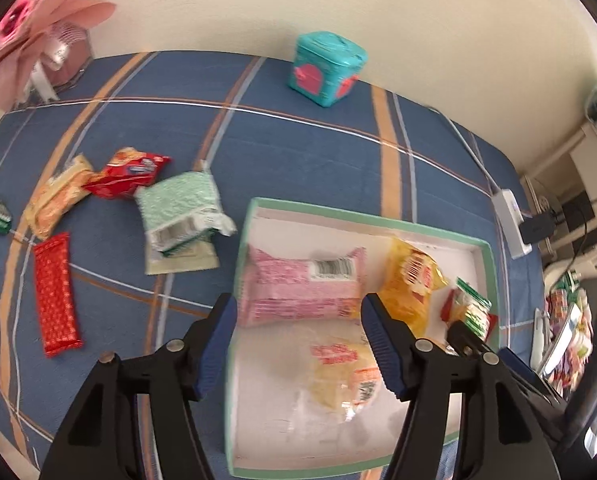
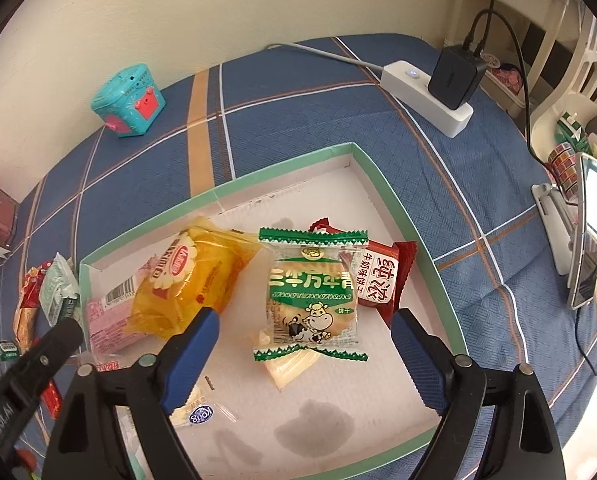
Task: Organize snacks
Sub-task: 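Move both grippers back toward the remaining snacks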
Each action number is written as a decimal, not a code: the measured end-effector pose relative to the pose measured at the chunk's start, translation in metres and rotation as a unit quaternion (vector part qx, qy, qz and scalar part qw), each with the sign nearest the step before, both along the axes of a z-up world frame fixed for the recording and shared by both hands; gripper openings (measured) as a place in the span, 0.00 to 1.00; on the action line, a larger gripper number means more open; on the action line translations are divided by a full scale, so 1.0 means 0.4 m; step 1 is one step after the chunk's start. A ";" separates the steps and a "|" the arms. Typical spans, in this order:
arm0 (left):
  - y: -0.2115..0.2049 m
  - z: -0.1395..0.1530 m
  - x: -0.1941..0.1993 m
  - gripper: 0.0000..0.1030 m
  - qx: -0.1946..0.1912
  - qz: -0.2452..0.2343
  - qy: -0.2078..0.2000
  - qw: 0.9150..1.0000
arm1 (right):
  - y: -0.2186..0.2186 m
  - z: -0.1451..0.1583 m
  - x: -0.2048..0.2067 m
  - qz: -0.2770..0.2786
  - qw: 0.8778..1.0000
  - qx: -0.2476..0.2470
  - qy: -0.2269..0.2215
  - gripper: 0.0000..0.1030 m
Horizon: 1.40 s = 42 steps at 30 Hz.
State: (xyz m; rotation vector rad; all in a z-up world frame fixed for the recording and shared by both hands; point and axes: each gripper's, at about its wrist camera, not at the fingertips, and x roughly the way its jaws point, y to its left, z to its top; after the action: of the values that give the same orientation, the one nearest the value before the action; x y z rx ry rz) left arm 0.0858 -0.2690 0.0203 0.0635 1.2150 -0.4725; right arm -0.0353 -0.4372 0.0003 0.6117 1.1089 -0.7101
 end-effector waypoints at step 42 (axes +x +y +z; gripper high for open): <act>0.562 -0.023 0.220 0.94 0.034 0.251 -0.016 0.967 | 0.399 0.048 0.243 0.188 0.980 -0.004 -0.062 1.00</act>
State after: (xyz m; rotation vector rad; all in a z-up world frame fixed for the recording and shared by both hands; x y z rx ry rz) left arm 0.1737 -0.0442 0.0113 -0.1756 1.1635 0.0143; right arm 0.0620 -0.2775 0.0196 0.4156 1.0659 -0.3444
